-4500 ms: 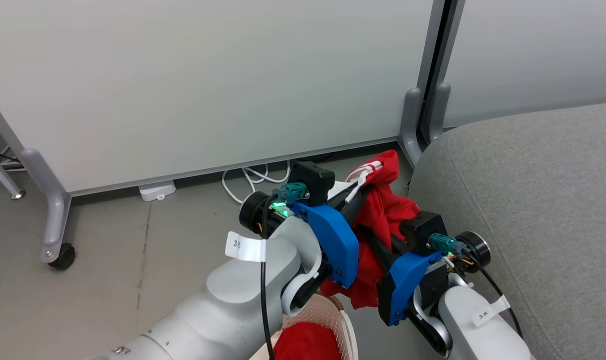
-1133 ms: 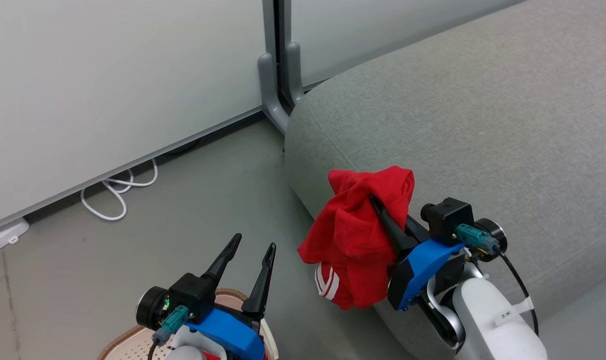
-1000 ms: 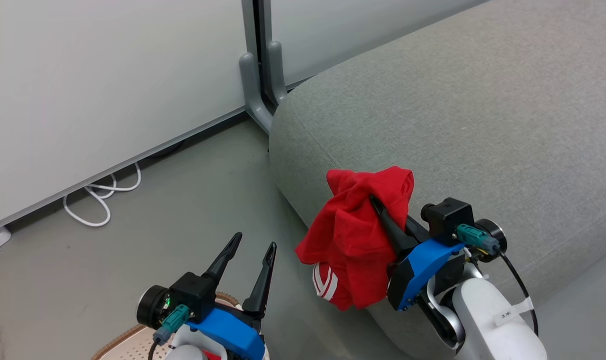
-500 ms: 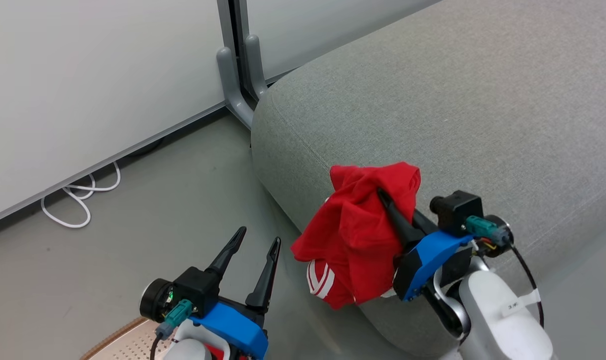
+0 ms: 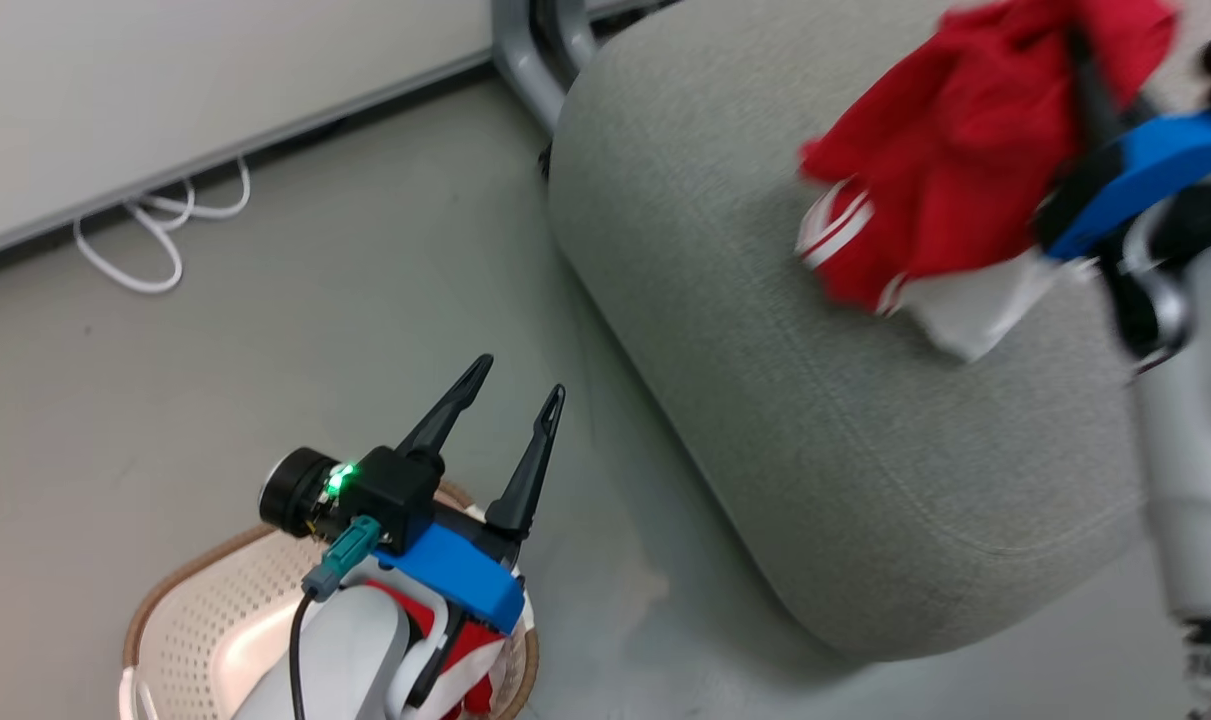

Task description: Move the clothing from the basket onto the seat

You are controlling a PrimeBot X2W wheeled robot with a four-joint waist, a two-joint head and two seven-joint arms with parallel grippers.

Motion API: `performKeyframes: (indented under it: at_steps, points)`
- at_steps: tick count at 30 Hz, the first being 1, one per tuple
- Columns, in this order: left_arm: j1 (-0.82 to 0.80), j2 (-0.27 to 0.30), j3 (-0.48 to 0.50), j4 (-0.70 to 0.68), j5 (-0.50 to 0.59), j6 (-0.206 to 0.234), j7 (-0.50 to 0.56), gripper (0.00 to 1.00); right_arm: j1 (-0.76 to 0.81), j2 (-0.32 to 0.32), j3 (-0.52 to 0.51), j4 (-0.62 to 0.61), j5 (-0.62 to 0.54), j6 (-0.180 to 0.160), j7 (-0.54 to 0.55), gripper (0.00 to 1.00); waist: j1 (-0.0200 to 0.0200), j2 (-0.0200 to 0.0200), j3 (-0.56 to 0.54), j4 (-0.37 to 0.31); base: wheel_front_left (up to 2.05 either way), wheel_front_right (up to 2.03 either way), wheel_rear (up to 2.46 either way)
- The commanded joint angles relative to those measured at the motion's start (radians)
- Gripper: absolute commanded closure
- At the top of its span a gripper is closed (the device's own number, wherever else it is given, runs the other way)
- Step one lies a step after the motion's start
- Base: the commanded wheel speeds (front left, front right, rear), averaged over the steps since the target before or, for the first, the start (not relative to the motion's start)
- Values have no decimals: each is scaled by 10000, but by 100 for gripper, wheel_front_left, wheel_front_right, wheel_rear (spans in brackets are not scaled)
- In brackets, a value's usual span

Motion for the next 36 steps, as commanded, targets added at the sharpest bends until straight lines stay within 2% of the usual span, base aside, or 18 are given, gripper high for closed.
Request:
performKeyframes:
  at_steps: [1, 4, 5, 11, 14, 19, 26, 28, 29, 30, 36]
  points:
    - [-211, 81, -71, -52, 34, -69, -27, 0, -346, -204, -169, 82, -95, 1, -22, 100, -1, 0, 749, 628, 0, 0, 0]
    - [-671, 256, -283, -249, 98, -69, -25, 0, -1282, -1142, -1205, 363, -158, 1, -91, 100, -1, 0, 1555, 1157, 0, 0, 0]
    - [-671, 256, -283, -249, 98, -69, -25, 0, -1282, -1142, -1205, 363, -158, 1, -91, 100, -1, 0, 1555, 1157, 0, 0, 0]
    - [-1239, 508, -638, -560, 239, -70, 0, 0, -1647, -2114, -2787, 862, 111, 3, -426, 100, -1, 0, 2541, 1772, 0, 0, 0]
    - [-1396, 615, -700, -643, 260, -70, -7, 0, -1241, -2308, -3227, 1132, 69, 1, -598, 100, -1, 0, 2805, 1958, 0, 0, 0]
    - [-1406, 451, -901, -513, 233, -70, -15, 0, -483, -2595, -3738, 1721, -226, 1, -787, 100, -1, 0, 2730, 2231, 0, 0, 0]
    - [-1392, 366, -1100, -339, 97, -70, -27, 0, -86, -2388, -3994, 2307, -446, 1, -946, 100, -1, 0, 2457, 2270, 0, 0, 0]
    - [-1388, 367, -1151, -279, 52, -70, -27, 0, -100, -2337, -3892, 2387, -481, 1, -984, 56, -1, 0, 2378, 2242, 0, 0, 0]
    - [-1395, 365, -1165, -242, 16, -70, -28, 0, -106, -2327, -3856, 2419, -494, 1, -986, 13, -1, 0, 2328, 2231, 0, 0, 0]
    - [-1409, 352, -1194, -209, -12, -70, -29, 0, -106, -2326, -3797, 2443, -504, 1, -1001, 0, -1, 0, 2282, 2226, 0, 0, 0]
    - [-1263, 191, -1263, -81, -203, -70, -24, 0, 100, -2361, -3453, 2553, -552, 1, -934, 0, -1, 0, 1742, 2241, 0, 0, 0]
